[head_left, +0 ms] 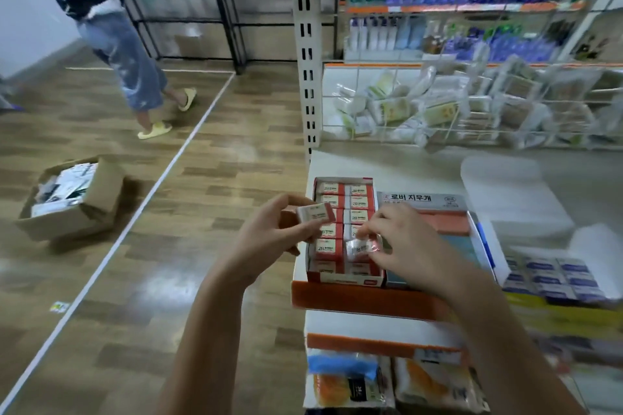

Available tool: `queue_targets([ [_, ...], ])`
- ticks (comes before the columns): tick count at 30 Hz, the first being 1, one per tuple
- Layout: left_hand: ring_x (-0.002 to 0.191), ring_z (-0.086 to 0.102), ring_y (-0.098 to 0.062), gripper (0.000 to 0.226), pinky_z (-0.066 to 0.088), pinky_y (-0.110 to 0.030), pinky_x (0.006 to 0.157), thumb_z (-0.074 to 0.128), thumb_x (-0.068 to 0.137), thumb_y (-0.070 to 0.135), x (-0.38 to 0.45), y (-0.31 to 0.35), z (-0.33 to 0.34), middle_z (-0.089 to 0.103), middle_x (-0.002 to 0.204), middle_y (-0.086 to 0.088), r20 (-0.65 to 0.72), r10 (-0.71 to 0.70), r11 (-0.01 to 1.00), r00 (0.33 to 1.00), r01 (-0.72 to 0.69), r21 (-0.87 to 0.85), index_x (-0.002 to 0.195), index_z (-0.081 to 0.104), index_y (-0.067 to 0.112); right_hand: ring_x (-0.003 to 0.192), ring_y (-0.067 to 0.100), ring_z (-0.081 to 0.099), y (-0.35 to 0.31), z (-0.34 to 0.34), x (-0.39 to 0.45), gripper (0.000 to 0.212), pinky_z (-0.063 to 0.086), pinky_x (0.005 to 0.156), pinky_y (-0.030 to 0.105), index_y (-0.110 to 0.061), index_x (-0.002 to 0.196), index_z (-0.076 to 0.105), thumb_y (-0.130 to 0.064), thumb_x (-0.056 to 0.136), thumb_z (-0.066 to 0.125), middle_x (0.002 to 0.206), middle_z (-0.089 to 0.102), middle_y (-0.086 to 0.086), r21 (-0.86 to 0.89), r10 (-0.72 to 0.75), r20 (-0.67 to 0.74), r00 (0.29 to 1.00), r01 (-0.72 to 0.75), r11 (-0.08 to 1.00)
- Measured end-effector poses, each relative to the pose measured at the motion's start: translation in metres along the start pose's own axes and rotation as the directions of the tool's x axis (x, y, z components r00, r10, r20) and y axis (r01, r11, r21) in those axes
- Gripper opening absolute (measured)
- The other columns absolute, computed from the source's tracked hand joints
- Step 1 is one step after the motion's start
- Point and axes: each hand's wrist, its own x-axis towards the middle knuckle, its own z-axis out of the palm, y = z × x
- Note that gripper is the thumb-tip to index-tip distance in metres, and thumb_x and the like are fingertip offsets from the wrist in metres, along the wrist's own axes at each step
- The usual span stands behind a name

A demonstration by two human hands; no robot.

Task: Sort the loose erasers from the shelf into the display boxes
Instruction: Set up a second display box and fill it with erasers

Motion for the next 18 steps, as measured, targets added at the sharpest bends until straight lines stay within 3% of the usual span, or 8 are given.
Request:
queue_targets([
  [3, 0.081, 0.069, -0.014, 0.044, 0.050, -0.019, 0.058, 0.073, 0.069, 0.036, 0.006, -0.006, 0.001, 0.073, 0.091, 0.002, 0.113, 0.011, 1.000, 0.994, -0.013, 0.020, 0.108, 0.055, 0.024, 0.103, 0.005, 0.031, -0.003, 0.010, -0.002, 0.029, 0.026, 0.093, 0.021, -0.029, 0.117, 0.056, -0.030, 0.088, 0.058, 0.110, 0.049, -0.014, -0.038, 0.060, -0.019, 0.998, -0.061, 0.997],
  [6, 0.078, 0.069, -0.009, 0.032, 0.048, -0.017, 0.056, 0.072, 0.078, 0.028, 0.008, -0.010, 0.001, 0.073, 0.090, 0.008, 0.119, 0.040, 0.992, 0.992, -0.054, 0.117, 0.105, 0.055, 0.031, 0.100, 0.003, 0.028, -0.007, 0.018, -0.005, 0.029, 0.027, 0.093, 0.023, -0.029, 0.115, 0.056, -0.029, 0.086, 0.059, 0.114, 0.051, -0.014, -0.046, 0.112, -0.072, 0.991, -0.115, 0.992],
  [10, 0.082, 0.058, 0.013, 0.023, 0.044, -0.003, 0.059, 0.063, 0.071, 0.052, 0.006, -0.004, 0.005, 0.062, 0.089, 0.031, 0.135, 0.138, 0.907, 0.981, -0.180, 0.381, 0.092, 0.054, 0.049, 0.100, 0.001, 0.028, -0.008, 0.020, -0.009, 0.033, 0.021, 0.087, 0.015, -0.029, 0.117, 0.056, -0.028, 0.085, 0.063, 0.109, 0.044, -0.016, -0.014, 0.150, -0.114, 0.982, -0.153, 0.988],
  [13, 0.086, 0.046, 0.024, 0.027, 0.036, 0.005, 0.063, 0.060, 0.073, 0.049, 0.003, 0.000, 0.012, 0.054, 0.086, 0.027, 0.204, 0.191, 0.806, 0.960, -0.272, 0.525, 0.099, 0.056, 0.043, 0.104, -0.003, 0.032, -0.008, 0.012, -0.014, 0.037, 0.024, 0.089, 0.015, -0.031, 0.118, 0.055, -0.029, 0.083, 0.066, 0.107, 0.038, -0.019, 0.153, 0.244, -0.120, 0.962, -0.224, 0.962],
  [18, 0.085, 0.052, 0.008, 0.035, 0.047, -0.010, 0.068, 0.057, 0.079, 0.048, 0.000, 0.003, 0.027, 0.053, 0.103, 0.021, 0.319, 0.173, 0.712, 0.932, -0.342, 0.614, 0.113, 0.055, 0.036, 0.089, -0.006, 0.043, -0.012, 0.003, -0.019, 0.035, 0.036, 0.074, 0.008, -0.029, 0.117, 0.055, -0.026, 0.084, 0.066, 0.107, 0.044, -0.016, 0.280, 0.335, -0.137, 0.932, -0.288, 0.916],
])
